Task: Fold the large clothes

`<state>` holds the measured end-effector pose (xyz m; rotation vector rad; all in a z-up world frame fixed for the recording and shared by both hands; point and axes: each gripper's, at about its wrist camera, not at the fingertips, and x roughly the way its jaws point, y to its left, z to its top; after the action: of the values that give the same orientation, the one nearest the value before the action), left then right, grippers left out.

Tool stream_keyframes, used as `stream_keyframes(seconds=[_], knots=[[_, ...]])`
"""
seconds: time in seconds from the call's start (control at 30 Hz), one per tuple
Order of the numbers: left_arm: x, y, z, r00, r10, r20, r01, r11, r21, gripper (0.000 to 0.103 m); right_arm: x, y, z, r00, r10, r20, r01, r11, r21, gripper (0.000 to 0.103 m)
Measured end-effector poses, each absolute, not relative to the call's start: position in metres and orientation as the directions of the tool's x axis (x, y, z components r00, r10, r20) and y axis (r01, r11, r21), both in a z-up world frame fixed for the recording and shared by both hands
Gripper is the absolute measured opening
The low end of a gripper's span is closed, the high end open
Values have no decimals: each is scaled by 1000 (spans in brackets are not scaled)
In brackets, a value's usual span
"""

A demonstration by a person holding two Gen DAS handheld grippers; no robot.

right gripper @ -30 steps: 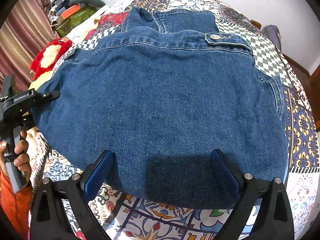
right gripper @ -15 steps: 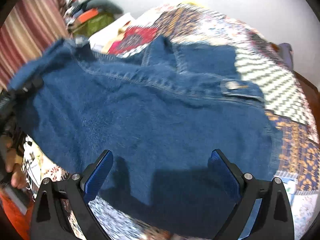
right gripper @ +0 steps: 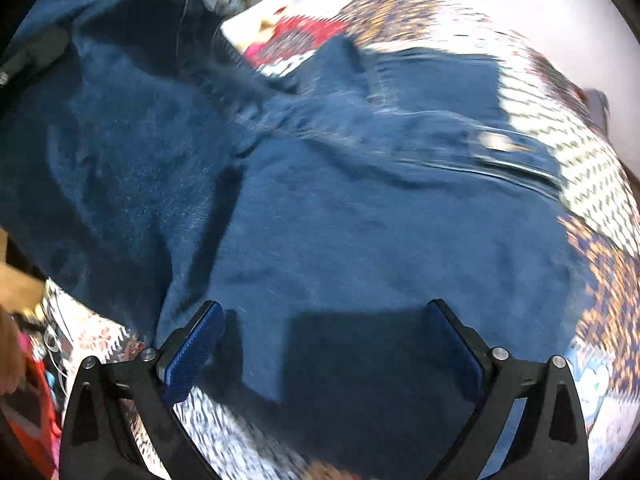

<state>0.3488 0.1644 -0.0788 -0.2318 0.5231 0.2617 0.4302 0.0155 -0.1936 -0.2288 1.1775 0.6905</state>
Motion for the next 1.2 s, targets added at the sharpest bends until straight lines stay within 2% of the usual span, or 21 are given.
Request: stream_keyframes(seconds=[0.13, 0.43, 0.6, 0.83, 0.9, 1.0, 1.07, 1.13, 1.2], knots=[[366, 127, -66, 857, 139, -496, -226, 967, -120, 30, 430, -49, -172, 292, 378, -879, -538, 824, 176, 100], [395, 10, -73, 860, -27, -509, 10, 999, -36, 30, 422, -198, -156, 411, 247, -878, -265, 953, 144, 100], [387, -52, -115, 786, -109, -609, 173, 984, 47, 30, 410, -243, -158, 420, 212, -883, -186, 972, 145, 100], [346, -115, -184, 692, -106, -714, 393, 885, 249, 30, 399, -262, -160, 430, 182, -884, -174, 978, 117, 100], [345, -116, -191, 686, -87, -722, 388, 884, 262, 30, 397, -262, -159, 437, 179, -881, -179, 978, 110, 100], [352, -110, -185, 662, -107, -741, 384, 898, 213, 31, 393, -263, -156, 447, 177, -877, -175, 979, 108, 100], [355, -108, -182, 644, -108, -757, 392, 896, 206, 33, 393, -264, -152, 451, 182, -874, -169, 979, 117, 100], [358, -103, -179, 618, -107, -779, 414, 886, 207, 43, 392, -266, -147, 455, 193, -869, -166, 978, 130, 100], [352, -101, -177, 581, -141, -802, 447, 879, 168, 65, 391, -268, -140, 462, 215, -861, -166, 974, 154, 100]])
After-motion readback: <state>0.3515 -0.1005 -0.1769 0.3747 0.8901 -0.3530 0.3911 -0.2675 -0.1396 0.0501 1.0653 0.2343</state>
